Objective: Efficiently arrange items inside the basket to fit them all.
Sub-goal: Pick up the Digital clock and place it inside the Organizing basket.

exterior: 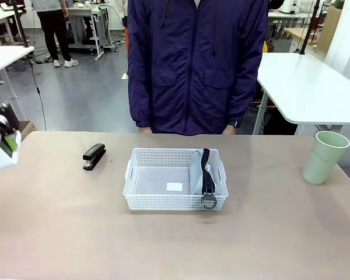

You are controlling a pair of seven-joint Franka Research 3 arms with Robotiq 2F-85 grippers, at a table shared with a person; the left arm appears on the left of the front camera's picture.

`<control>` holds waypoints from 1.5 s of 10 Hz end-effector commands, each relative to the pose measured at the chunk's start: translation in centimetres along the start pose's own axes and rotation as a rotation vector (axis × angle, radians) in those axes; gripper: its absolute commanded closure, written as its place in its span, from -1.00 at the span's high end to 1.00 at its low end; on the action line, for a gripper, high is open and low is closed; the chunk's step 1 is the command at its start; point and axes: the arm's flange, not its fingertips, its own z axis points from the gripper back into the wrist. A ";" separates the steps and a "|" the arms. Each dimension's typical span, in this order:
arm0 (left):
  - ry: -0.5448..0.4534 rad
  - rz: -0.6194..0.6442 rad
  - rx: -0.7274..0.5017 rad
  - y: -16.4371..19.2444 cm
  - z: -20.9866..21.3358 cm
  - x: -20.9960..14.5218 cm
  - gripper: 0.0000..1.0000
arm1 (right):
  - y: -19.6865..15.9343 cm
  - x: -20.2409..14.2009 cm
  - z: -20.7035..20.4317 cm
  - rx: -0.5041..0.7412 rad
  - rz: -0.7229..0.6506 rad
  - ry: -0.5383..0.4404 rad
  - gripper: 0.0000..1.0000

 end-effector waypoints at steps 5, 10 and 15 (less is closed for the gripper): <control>0.000 0.000 0.000 0.0 0.0 0.0 -0.88 | 0.1 0.3 -0.1 0.013 0.028 -0.014 1.00; 0.020 -0.167 0.017 -0.4 0.3 1.8 0.03 | 0.1 0.3 -0.1 0.013 0.028 -0.014 1.00; 0.081 -0.925 0.323 -15.8 -2.7 9.1 0.03 | 0.1 0.3 -0.1 0.013 0.028 -0.014 1.00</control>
